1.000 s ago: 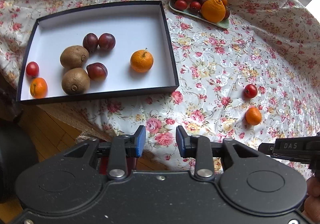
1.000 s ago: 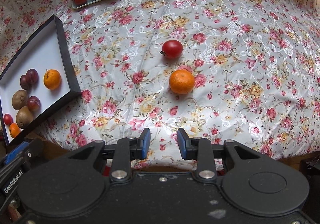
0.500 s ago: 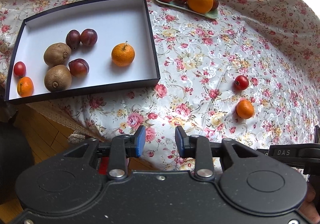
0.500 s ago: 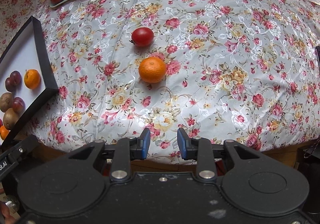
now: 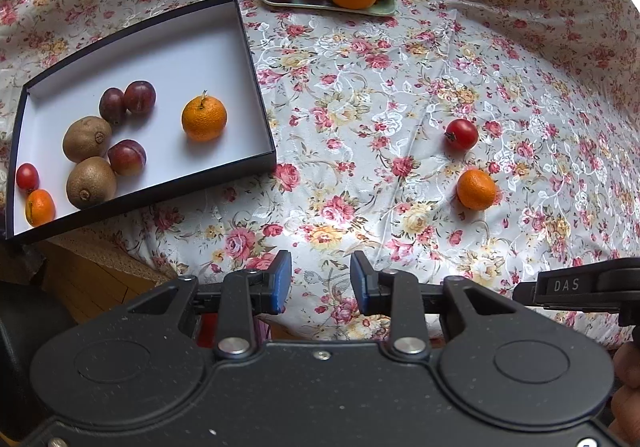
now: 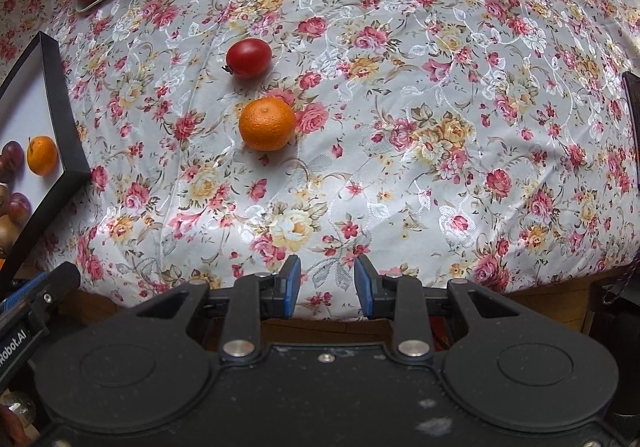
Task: Organize fruits
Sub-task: 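Move both open tools toward the loose red tomato and tangerine on the cloth, then close the left tool on the red tomato while the right tool lowers to the tangerine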
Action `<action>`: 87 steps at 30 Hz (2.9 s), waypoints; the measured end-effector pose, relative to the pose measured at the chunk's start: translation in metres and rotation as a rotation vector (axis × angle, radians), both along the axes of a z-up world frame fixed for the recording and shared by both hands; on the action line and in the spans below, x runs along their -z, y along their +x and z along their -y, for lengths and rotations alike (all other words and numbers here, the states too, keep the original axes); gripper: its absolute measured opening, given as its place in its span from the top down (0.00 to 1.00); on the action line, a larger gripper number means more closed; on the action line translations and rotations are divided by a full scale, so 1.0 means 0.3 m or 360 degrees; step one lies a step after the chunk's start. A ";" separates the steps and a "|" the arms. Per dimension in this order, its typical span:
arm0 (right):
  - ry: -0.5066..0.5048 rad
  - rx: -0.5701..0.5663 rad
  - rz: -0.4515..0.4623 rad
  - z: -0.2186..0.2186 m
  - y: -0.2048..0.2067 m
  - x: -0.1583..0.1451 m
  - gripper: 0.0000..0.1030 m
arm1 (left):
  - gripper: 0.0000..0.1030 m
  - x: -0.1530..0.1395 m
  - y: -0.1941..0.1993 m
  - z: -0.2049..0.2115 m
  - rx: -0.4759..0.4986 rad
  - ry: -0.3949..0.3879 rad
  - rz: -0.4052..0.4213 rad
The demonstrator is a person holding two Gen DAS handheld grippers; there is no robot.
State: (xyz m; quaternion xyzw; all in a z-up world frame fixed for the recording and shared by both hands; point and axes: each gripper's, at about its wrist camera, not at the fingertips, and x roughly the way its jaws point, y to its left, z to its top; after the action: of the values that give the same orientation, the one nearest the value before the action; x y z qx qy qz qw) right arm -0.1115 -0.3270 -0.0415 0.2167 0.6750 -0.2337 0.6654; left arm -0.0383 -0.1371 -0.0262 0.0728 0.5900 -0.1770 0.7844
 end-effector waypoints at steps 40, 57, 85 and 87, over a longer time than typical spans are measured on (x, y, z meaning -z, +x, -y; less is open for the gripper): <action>0.0094 0.0169 0.0157 0.044 0.135 0.043 0.69 | 0.60 -0.002 0.044 -0.071 -0.0067 -0.0095 -0.0082; 0.0143 0.0045 0.0105 -0.014 0.138 0.027 0.69 | 0.60 -0.044 0.118 -0.006 -0.0050 -0.0027 0.0062; 0.0119 0.0178 0.0214 0.266 0.158 -0.083 0.68 | 0.60 0.155 0.277 0.584 0.0376 -0.0053 -0.0179; 0.0125 0.0186 0.0201 0.280 0.150 -0.073 0.68 | 0.60 0.165 0.282 0.609 0.0383 -0.0041 -0.0171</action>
State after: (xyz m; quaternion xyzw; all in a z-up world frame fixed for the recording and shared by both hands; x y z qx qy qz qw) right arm -0.0664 -0.4109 -0.0197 0.2960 0.6264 -0.2315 0.6829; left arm 0.0461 -0.3197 -0.0756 0.1234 0.6157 -0.2811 0.7257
